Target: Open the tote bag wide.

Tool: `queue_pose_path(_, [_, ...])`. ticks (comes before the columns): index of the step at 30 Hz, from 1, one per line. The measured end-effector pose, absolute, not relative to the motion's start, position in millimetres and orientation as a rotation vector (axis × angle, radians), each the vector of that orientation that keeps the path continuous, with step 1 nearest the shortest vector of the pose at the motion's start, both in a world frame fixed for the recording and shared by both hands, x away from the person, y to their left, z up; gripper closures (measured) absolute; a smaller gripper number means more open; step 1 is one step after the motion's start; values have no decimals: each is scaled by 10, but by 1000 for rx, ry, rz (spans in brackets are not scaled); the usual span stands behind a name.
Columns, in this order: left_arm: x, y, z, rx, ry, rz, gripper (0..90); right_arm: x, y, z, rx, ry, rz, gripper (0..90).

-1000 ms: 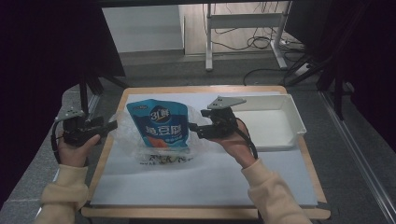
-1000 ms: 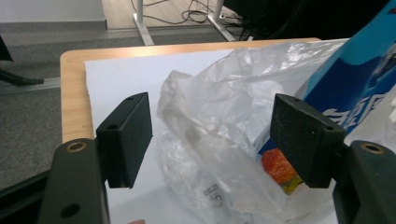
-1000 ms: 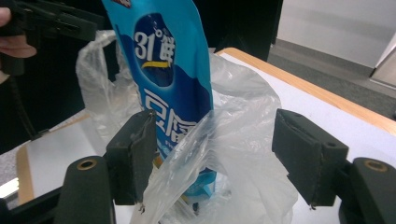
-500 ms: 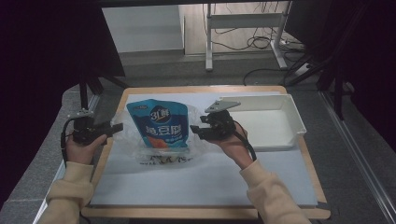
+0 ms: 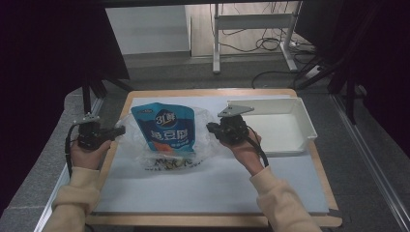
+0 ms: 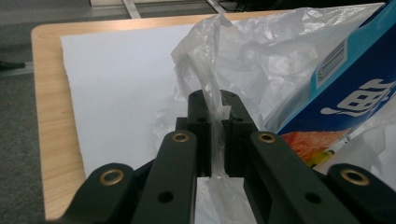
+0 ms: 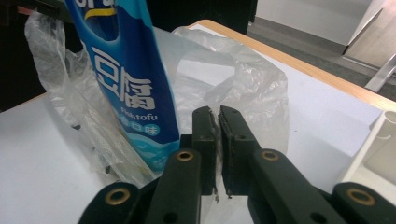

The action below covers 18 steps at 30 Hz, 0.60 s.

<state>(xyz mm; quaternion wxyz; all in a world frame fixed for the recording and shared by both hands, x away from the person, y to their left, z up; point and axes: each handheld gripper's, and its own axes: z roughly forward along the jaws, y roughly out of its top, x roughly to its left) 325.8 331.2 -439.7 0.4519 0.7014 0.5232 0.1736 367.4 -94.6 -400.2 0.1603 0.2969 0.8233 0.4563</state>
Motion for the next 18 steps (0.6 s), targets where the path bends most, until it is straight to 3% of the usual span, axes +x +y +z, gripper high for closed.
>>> queue_pose_path(18, [3222,3373,-4627,1727,1325,412,867,3726,-1032,-4357,926,2355,1263,884])
